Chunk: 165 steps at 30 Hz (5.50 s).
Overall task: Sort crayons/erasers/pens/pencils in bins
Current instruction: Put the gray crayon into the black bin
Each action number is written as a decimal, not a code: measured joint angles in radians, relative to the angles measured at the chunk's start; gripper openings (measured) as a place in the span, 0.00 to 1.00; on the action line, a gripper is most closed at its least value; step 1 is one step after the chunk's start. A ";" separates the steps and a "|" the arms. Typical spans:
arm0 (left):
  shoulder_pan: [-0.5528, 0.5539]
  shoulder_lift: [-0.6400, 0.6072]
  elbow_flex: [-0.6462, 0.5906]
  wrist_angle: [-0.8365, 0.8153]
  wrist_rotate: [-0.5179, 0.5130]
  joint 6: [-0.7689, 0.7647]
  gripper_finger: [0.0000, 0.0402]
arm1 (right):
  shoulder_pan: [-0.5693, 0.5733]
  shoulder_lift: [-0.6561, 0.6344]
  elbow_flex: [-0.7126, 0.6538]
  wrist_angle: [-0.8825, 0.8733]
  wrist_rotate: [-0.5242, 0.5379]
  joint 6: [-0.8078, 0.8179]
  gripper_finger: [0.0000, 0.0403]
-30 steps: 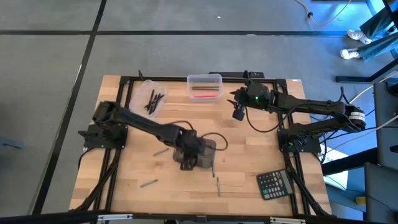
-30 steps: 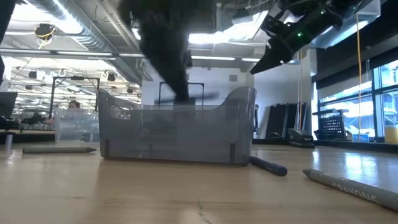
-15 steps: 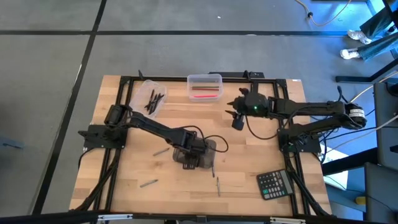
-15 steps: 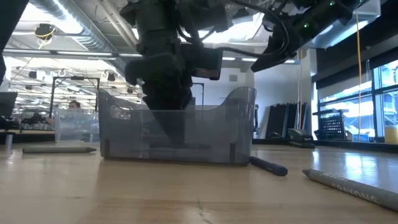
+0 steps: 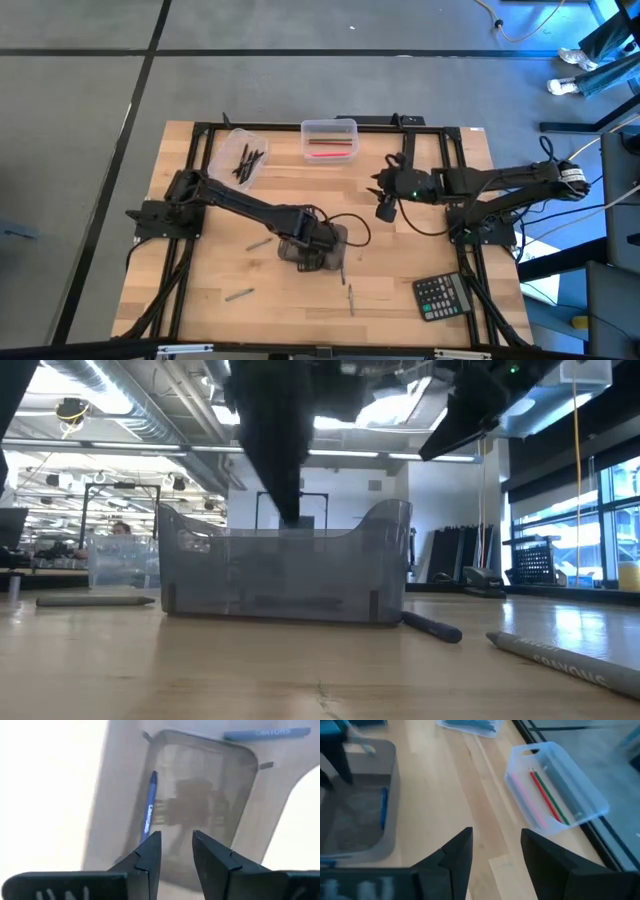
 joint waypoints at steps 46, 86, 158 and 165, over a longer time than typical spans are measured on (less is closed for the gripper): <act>-0.198 -0.526 -0.975 0.372 -0.008 -0.556 0.21 | 0.197 -0.077 0.002 0.003 0.173 0.048 0.42; -0.188 -0.577 -0.639 0.092 -0.082 -0.306 0.03 | 0.197 -0.077 0.002 -0.013 0.165 0.074 0.42; -0.631 -0.204 -0.292 0.052 -0.031 -1.009 0.26 | 0.197 -0.077 0.046 -0.057 0.146 0.053 0.42; -0.726 -0.200 -0.462 0.088 0.003 -1.219 0.26 | 0.197 -0.077 0.060 -0.056 0.146 0.040 0.42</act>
